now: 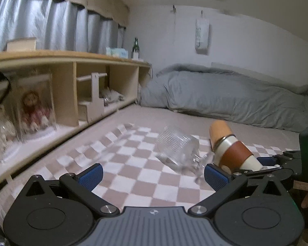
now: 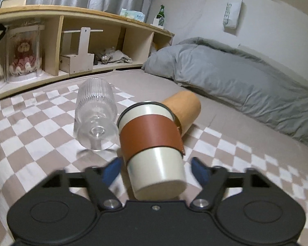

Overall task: Flip cup upright
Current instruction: 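Reach the right gripper to the tipped brown-sleeved cup and grasp its body, then lift the cup with the right gripper, leaving its wooden lid behind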

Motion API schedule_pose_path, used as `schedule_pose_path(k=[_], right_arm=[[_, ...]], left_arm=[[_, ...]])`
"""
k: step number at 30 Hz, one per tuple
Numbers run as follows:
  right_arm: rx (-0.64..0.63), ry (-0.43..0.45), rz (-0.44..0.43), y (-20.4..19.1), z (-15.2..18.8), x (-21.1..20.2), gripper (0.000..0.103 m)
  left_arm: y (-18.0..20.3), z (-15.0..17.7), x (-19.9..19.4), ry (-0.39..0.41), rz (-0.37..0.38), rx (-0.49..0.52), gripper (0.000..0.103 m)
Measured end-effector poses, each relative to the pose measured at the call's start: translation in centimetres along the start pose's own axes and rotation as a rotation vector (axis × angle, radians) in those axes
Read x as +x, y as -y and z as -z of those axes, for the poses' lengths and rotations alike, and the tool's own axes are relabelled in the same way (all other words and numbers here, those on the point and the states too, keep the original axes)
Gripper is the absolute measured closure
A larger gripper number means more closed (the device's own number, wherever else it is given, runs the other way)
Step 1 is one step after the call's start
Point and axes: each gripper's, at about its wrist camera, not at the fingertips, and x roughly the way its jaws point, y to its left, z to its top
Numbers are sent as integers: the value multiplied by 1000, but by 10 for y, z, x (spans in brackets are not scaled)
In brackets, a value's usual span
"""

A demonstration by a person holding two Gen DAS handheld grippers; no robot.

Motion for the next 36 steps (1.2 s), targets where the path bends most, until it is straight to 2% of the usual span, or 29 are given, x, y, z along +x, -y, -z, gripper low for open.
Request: schedule_pose_path(k=[4,13,18,24,29,36], right_arm=[[0,-17,-4,-1,0,-6,42],[122,-61,27,7,19,-54,43],[160,-46,62,15,33,-91,43],[218,-38,92,26,53,-118,43],[266,-45,106,34,71,-129,43],[256,-11,110,31,81,-128,42]], left_arm=[[6,3,0,-2,3,27,0],[20,6,-2,-20,69,34,0],[25,6,0,-65,141,-7,0],[42,13,3,-89,161,8,0],[56,15,9,-120,257,-35,0],[85,8,42,-325,457,-177,1]])
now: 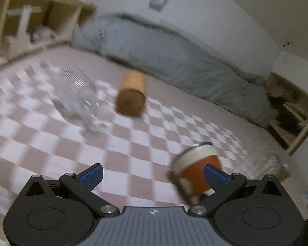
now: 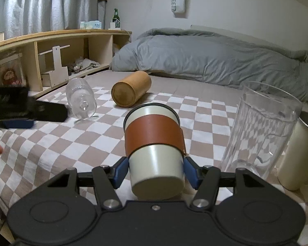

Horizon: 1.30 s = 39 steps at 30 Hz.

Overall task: Flip cup upright
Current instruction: 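Lift the cup with the right gripper, leaving its wooden lid behind, then rotate the held cup upright and lower it onto the cloth beside the glass mug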

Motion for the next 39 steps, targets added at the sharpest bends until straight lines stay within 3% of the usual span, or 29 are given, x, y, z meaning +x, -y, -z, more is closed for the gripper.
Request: schedule_pose_path(k=[4,9,14,19,26,30,39], right_arm=[[20,18,-50,6,3,-5,31],[35,54,-81,15,4,-18,29],[88,82,-82,32,9,-35,28],[126,111,-56,46,18,-47,26],[180,119,-54,66,25,-51,25],[197,115,-64,71,26,-49,25],[224,119,-57,77,31,-50,25]], left_arm=[[16,-9,26,-70,63,-43,1],[31,-20,60,-172,123,-102,4],[36,-22,89,-261,127,-174,5],[38,-22,105,-286,119,-225,5],[38,-20,120,-259,69,-244,16],[36,-19,121,-249,82,-244,19],[81,-26,75,-22,88,82,21]])
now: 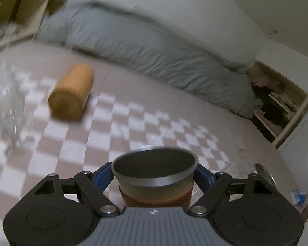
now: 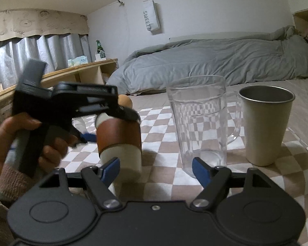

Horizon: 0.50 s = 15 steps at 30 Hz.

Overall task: Flip cup upright
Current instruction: 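Rotate the held cup upright and lower it onto the cloth beside the glass mug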

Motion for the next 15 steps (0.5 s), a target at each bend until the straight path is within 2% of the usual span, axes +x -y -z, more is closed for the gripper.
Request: schedule_pose_path(k=[2,5,12,15], right_arm=[[0,7,2,-1,-1,0,25],[-8,15,8,-2,0,-2,25],[-14,20,22,-1,0,-2,25],[-20,25,31,-2,0,-5,25]], left_arm=[[12,0,-6,51,-13,71,21],[29,3,-8,75,-44,194,21],[56,19,0,67,-101,412,21],[63,24,2,49,-100,462,21]])
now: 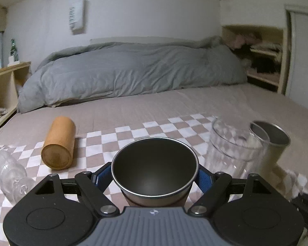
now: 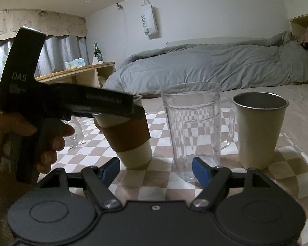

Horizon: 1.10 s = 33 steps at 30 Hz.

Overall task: Flip cup upright
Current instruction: 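Rotate the held cup upright and lower it onto the cloth beside the glass mug, then open the right gripper and withdraw it from the upright cup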

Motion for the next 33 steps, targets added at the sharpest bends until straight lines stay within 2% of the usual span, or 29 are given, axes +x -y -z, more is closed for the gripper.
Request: schedule_pose_path(k=[9,13,14,15,17,24,27,29,33], right_arm=[[10,-7,16,6,-1,1,25],[10,-21,-4,8,-1,4,25],[8,-21,-1,7,-1,3,25],[5,-20,3,7,0,3,25],[5,-21,0,5,0,4,25],[-4,-13,14,5,0,5,22],[-26,17,35,2,-3,-1,17],[-43,38,47,0,-6,-6,5],[-63,69,80,-5,-12,-14,2]], left_arm=[[11,1,-1,-47,8,56,21],[12,1,-1,-52,3,53,20],[12,1,-1,-55,3,46,17],[10,1,-1,-57,4,37,9],[6,1,-4,-46,5,17,4],[1,1,-26,-10,0,-4,4],[-5,2,-42,25,-9,-28,2],[-10,3,-55,48,-10,-46,1],[-20,3,-83,115,-51,-55,0]])
